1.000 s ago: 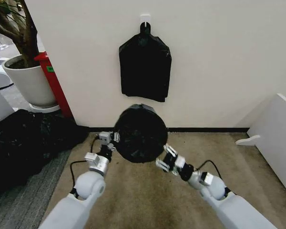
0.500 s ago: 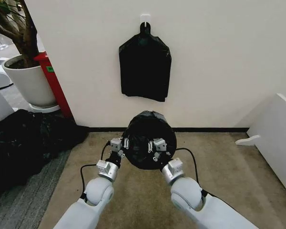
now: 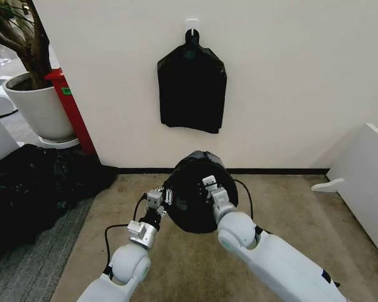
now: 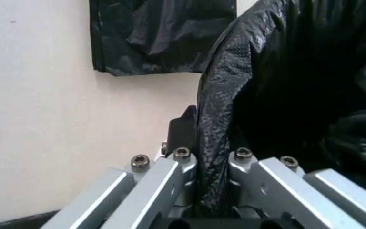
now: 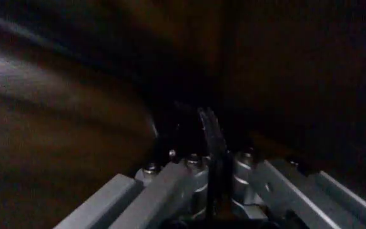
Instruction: Place the garbage bag over the trash bin.
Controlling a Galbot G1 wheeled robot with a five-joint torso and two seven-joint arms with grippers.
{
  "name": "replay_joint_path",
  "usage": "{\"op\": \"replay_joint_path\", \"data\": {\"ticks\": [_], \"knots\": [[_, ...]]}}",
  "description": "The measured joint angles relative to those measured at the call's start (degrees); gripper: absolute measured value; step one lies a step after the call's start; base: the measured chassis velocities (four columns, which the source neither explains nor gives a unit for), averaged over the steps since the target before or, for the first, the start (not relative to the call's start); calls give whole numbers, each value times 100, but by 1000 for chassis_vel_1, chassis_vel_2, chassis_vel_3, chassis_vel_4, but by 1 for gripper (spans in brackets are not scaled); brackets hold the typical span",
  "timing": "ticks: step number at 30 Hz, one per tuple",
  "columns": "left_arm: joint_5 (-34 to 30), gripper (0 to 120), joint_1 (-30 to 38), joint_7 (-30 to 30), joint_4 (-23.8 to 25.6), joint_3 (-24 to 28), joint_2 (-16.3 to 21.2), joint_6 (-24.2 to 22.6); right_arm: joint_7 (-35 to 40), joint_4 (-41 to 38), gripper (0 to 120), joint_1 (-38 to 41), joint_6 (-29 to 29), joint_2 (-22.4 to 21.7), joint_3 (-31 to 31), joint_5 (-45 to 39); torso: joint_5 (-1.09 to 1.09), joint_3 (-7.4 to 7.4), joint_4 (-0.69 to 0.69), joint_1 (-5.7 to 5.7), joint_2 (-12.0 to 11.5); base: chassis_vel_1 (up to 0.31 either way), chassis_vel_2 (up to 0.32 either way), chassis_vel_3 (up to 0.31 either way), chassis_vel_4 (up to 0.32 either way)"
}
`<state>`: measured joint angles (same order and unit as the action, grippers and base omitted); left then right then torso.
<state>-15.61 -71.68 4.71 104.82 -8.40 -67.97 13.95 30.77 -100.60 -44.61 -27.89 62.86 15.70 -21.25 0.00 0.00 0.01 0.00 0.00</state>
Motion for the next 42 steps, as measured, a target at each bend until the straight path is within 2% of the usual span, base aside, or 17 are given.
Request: {"op": "replay_joint_path", "data": {"ticks": [4, 9, 12, 15, 22, 25, 30, 31, 33, 35, 38, 42], "knots": [[1, 2, -45, -9, 55, -30, 23, -1, -17, 119, 0, -36, 68, -24, 10, 562, -1, 0, -1, 0, 0, 0, 0, 0, 0], [-5, 1, -37, 4, 48, -54, 29, -3, -132, -63, 0, -207, 602, -68, 99, 755, -2, 0, -2, 0, 0, 0, 0, 0, 0], [-11, 1, -2, 9, 1, -36, 25, -5, -106, -372, 0, -277, 648, -65, 208, 71, 0, 0, 0, 0, 0, 0, 0, 0, 0], [-25, 1, 57, 7, -26, 3, 13, -6, 79, -516, 0, -260, 328, -6, 263, -859, -1, 0, -1, 0, 0, 0, 0, 0, 0], [-50, 1, 127, 6, -32, 69, -25, -12, 334, -181, 0, -165, -238, 165, 352, -1520, -1, 0, -1, 0, 0, 0, 0, 0, 0], [-56, 1, 130, 7, -15, 74, -31, -13, 353, 4, 0, -159, -357, 203, 430, -1337, -1, 0, -1, 0, 0, 0, 0, 0, 0], [-85, 1, 99, 8, 82, 73, -26, -25, 272, 574, 0, -162, -416, 300, 543, 151, 0, 0, -1, 0, 0, 0, 0, 0, 0], [-85, 1, 99, 8, 82, 73, -26, -25, 272, 574, 0, -162, -416, 300, 543, 151, 0, 0, -1, 0, 0, 0, 0, 0, 0], [-89, 1, 68, 13, 115, 53, -13, -29, 151, 807, 0, -120, -246, 307, 517, 999, 0, 0, -1, 0, 0, 0, 0, 0, 0], [-90, 1, 38, 7, 132, 32, -5, -30, 98, 871, 0, -76, -89, 297, 465, 1416, 0, 0, 0, 0, 0, 0, 0, 0, 0], [-94, 1, 20, 4, 142, 19, 2, -30, 87, 770, 0, -78, -3, 267, 467, 1358, -1, 0, -1, 0, 0, 0, 0, 0, 0], [-102, 1, 27, 14, 143, -6, 14, -31, 65, 395, 0, -85, 232, 218, 562, 764, 0, 0, 0, 0, 0, 0, 0, 0, 0]]}}
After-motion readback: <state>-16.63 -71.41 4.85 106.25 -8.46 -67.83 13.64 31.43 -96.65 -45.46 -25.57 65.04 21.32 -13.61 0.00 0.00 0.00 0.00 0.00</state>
